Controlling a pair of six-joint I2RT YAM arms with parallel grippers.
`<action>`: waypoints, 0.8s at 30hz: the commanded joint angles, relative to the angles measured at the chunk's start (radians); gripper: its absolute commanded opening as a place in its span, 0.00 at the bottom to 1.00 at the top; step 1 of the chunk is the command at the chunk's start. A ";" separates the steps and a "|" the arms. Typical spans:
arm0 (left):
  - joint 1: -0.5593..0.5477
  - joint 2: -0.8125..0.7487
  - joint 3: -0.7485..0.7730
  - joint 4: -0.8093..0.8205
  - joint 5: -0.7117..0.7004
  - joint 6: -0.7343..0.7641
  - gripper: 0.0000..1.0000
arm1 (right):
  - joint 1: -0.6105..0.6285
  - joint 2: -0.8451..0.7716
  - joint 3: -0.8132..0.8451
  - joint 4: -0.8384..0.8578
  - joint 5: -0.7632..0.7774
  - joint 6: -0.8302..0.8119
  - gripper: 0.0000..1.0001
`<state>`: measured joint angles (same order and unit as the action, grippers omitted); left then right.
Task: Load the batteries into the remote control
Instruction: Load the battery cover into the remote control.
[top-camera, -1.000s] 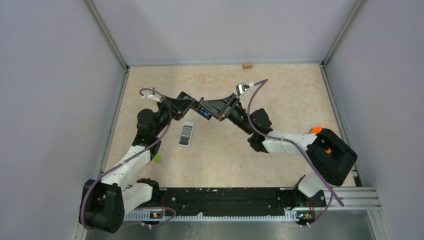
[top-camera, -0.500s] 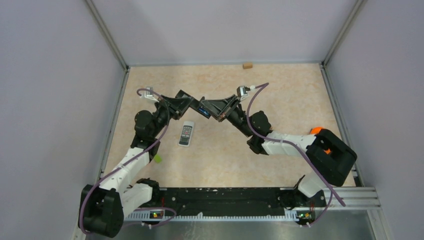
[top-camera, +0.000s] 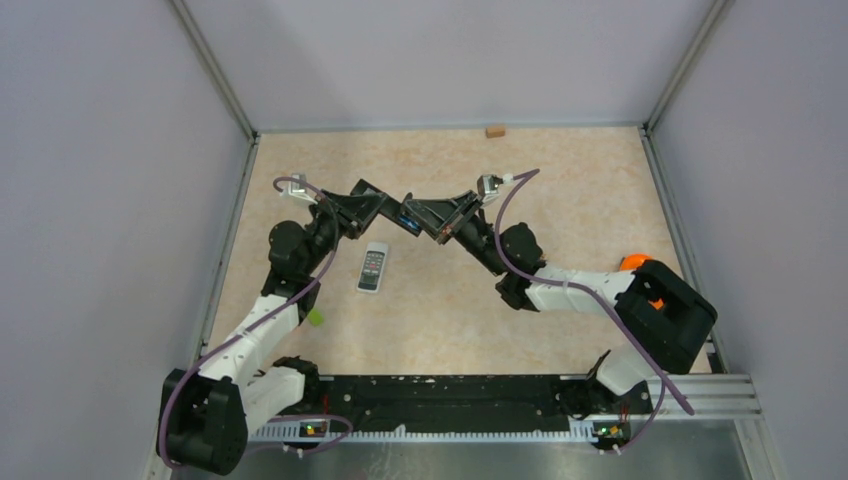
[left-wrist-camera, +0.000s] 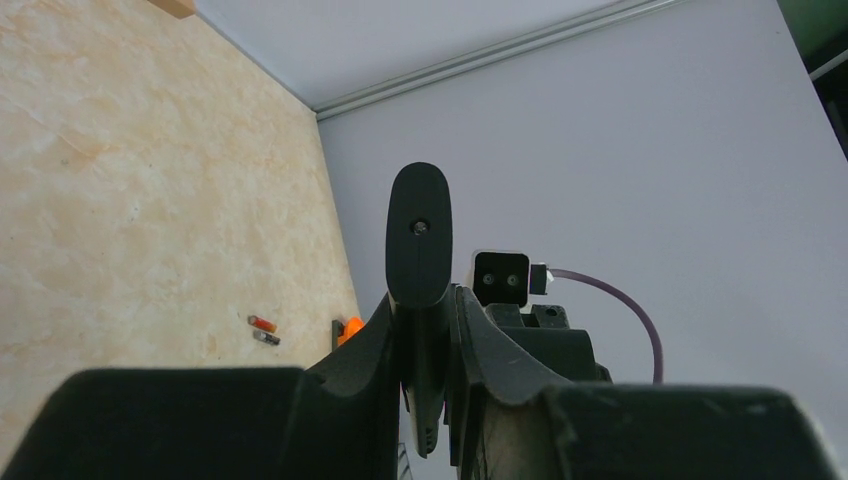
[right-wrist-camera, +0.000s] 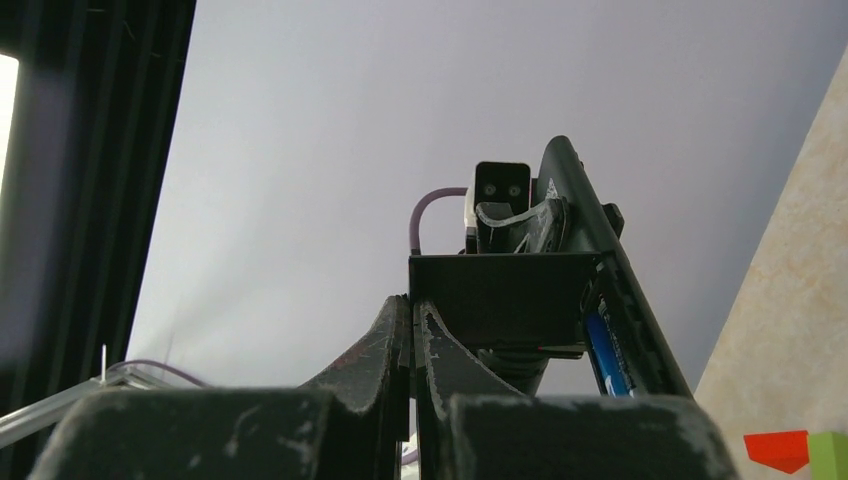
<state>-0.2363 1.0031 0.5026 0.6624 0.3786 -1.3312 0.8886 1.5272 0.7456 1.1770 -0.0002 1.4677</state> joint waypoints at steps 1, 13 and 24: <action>-0.003 -0.020 0.025 0.089 0.017 -0.007 0.00 | 0.016 0.009 0.004 0.075 0.012 0.035 0.00; -0.003 -0.006 0.027 0.101 0.025 -0.012 0.00 | 0.023 0.063 0.018 0.084 0.003 0.122 0.00; -0.003 -0.006 0.036 0.100 0.021 -0.032 0.00 | 0.023 -0.049 -0.063 -0.117 0.041 0.150 0.01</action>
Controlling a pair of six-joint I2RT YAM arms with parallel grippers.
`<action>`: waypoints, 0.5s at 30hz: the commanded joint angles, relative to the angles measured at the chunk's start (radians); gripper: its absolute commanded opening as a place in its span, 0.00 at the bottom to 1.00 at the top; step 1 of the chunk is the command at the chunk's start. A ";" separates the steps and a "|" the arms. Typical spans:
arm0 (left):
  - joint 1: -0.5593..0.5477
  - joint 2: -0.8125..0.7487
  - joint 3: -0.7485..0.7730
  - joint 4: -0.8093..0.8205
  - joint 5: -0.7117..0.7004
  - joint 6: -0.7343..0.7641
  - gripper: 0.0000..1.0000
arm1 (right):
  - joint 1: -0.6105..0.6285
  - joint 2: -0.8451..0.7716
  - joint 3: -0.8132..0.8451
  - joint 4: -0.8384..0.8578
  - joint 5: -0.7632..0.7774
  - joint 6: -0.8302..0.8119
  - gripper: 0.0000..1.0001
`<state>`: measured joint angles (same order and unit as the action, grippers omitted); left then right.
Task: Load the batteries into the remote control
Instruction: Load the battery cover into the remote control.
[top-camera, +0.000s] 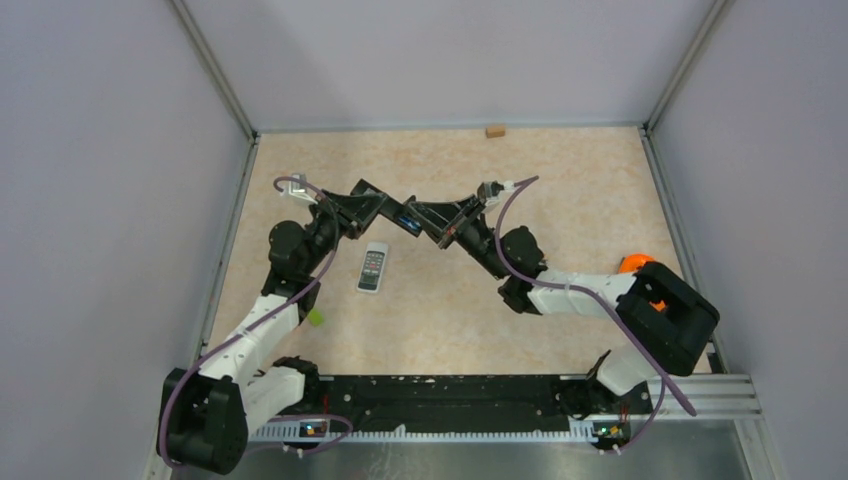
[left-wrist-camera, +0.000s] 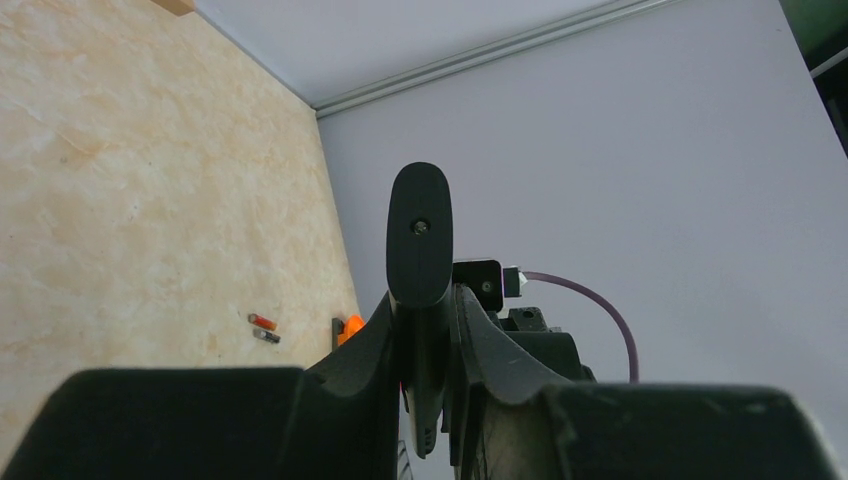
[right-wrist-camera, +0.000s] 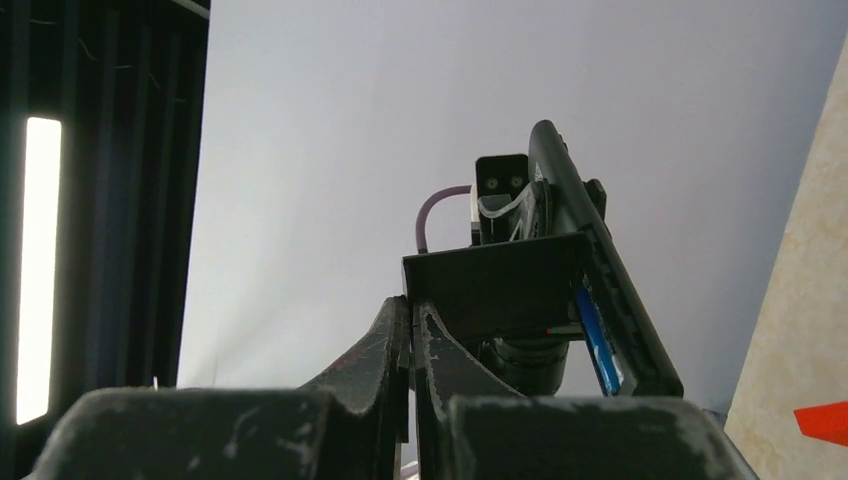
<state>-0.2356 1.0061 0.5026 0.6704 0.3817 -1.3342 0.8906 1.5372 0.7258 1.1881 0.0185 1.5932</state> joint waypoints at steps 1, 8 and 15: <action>-0.004 -0.009 0.037 0.093 0.019 -0.031 0.00 | 0.022 -0.072 -0.051 -0.137 0.027 0.025 0.02; -0.004 -0.006 0.037 0.105 0.024 -0.048 0.00 | 0.022 -0.085 -0.068 -0.205 0.012 0.053 0.09; -0.004 -0.006 0.036 0.107 0.023 -0.054 0.00 | 0.024 -0.095 -0.109 -0.217 0.039 0.102 0.10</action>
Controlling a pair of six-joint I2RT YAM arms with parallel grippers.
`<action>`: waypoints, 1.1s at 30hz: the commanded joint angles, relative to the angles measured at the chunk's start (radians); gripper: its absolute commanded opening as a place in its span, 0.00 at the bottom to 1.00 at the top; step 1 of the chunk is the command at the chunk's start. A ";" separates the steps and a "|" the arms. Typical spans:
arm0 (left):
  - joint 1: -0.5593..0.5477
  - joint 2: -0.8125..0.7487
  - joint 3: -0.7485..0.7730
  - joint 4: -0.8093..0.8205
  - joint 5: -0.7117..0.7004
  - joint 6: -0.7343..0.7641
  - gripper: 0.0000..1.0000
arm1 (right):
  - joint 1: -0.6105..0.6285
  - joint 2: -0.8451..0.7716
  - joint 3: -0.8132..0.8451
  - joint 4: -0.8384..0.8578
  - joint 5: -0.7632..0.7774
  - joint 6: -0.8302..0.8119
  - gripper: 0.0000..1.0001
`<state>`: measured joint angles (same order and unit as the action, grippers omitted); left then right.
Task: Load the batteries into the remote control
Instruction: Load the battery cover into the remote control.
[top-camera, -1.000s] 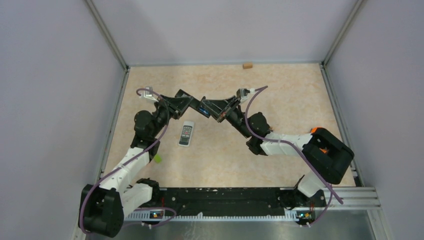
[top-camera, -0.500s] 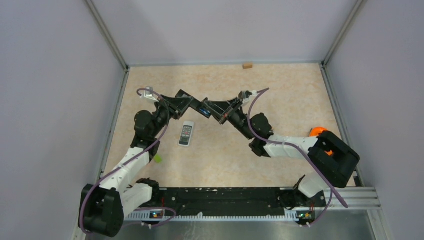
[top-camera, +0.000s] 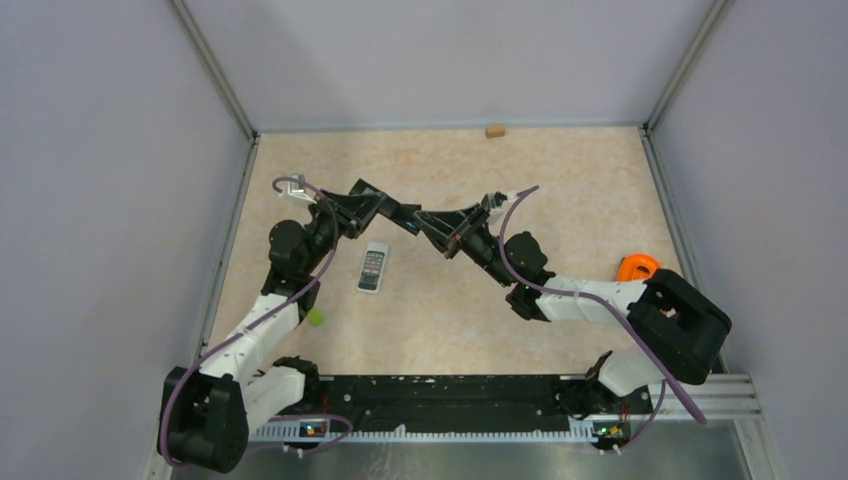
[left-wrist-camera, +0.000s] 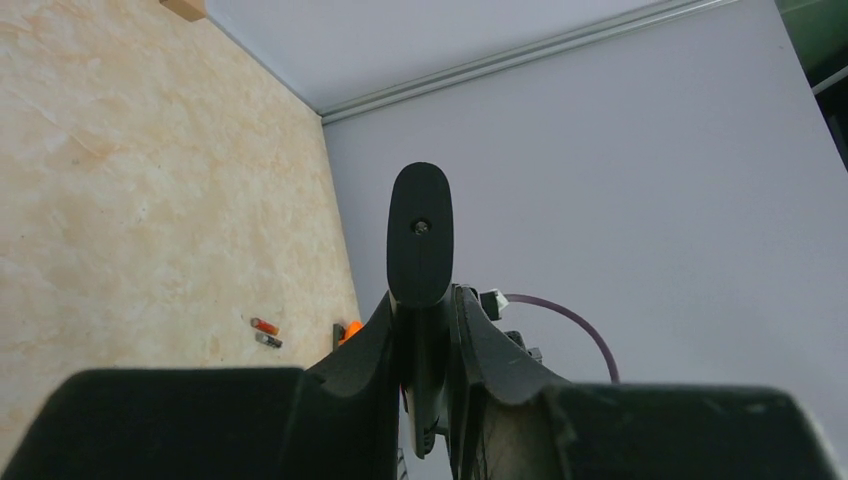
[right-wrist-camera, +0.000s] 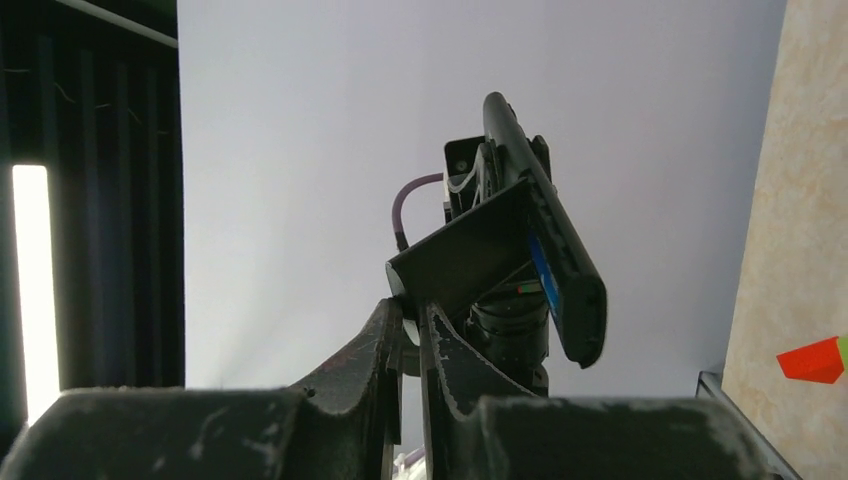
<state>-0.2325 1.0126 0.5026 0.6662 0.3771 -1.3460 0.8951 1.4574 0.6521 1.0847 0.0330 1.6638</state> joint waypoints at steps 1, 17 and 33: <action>-0.007 -0.012 0.036 0.113 0.027 -0.043 0.00 | 0.019 -0.020 -0.036 -0.122 0.030 0.035 0.11; -0.005 -0.007 0.037 0.103 0.025 -0.047 0.00 | 0.021 -0.089 -0.055 -0.234 0.089 0.012 0.22; -0.005 -0.011 0.040 0.053 0.004 -0.038 0.00 | 0.021 -0.143 -0.061 -0.308 0.123 -0.007 0.27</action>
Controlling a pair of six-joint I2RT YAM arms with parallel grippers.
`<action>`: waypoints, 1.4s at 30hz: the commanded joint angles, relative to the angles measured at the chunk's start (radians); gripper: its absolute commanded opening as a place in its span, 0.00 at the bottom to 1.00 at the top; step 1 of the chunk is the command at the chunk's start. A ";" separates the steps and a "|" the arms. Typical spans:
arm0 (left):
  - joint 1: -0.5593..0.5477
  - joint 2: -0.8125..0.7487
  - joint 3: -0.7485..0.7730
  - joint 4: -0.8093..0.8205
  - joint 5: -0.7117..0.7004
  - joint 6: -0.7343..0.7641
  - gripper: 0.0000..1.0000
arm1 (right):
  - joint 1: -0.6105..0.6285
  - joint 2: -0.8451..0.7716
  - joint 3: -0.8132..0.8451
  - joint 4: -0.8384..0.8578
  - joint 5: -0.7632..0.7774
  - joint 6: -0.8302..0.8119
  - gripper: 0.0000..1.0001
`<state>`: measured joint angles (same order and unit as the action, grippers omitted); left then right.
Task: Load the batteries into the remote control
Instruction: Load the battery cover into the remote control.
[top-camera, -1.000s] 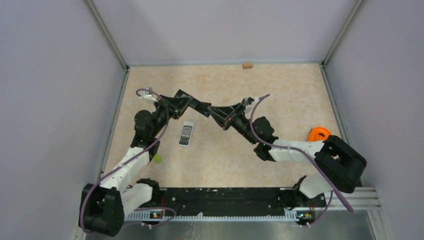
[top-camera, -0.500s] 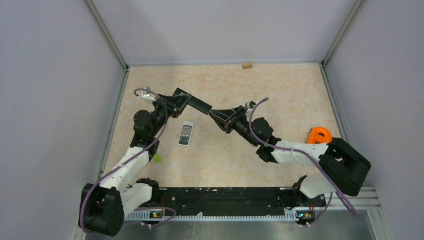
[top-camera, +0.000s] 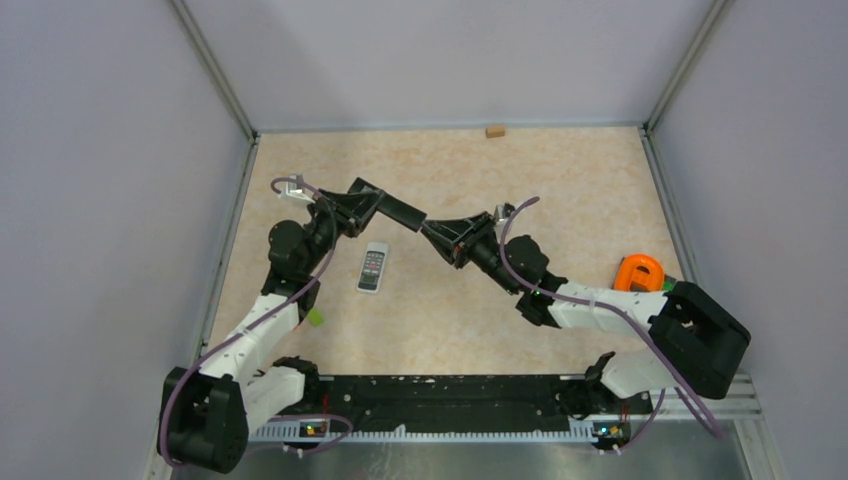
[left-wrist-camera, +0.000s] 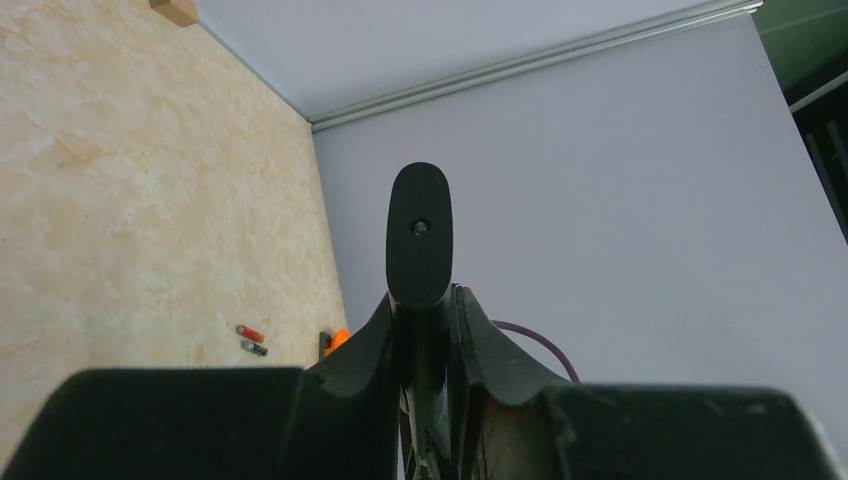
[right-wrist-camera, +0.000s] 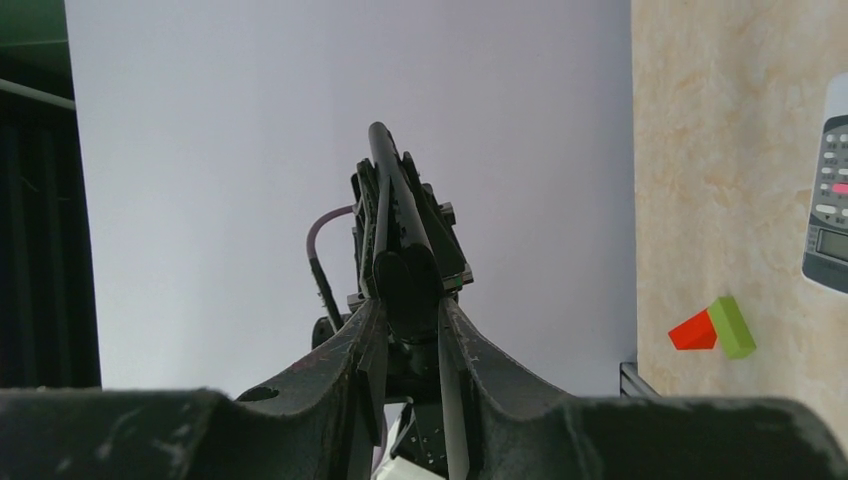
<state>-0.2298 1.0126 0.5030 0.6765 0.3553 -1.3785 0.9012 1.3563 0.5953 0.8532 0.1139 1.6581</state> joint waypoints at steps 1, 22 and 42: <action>-0.008 -0.011 0.041 0.038 0.022 -0.006 0.00 | 0.016 -0.047 -0.006 -0.082 0.046 -0.001 0.27; -0.004 -0.022 0.025 0.005 -0.036 -0.072 0.00 | 0.002 -0.053 0.014 -0.103 -0.004 -0.044 0.26; 0.001 -0.014 0.023 -0.030 0.002 -0.066 0.00 | -0.030 -0.052 0.106 -0.182 -0.062 -0.236 0.62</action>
<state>-0.2317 1.0122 0.5030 0.6224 0.3283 -1.4490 0.8879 1.3033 0.6308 0.6807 0.0750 1.4895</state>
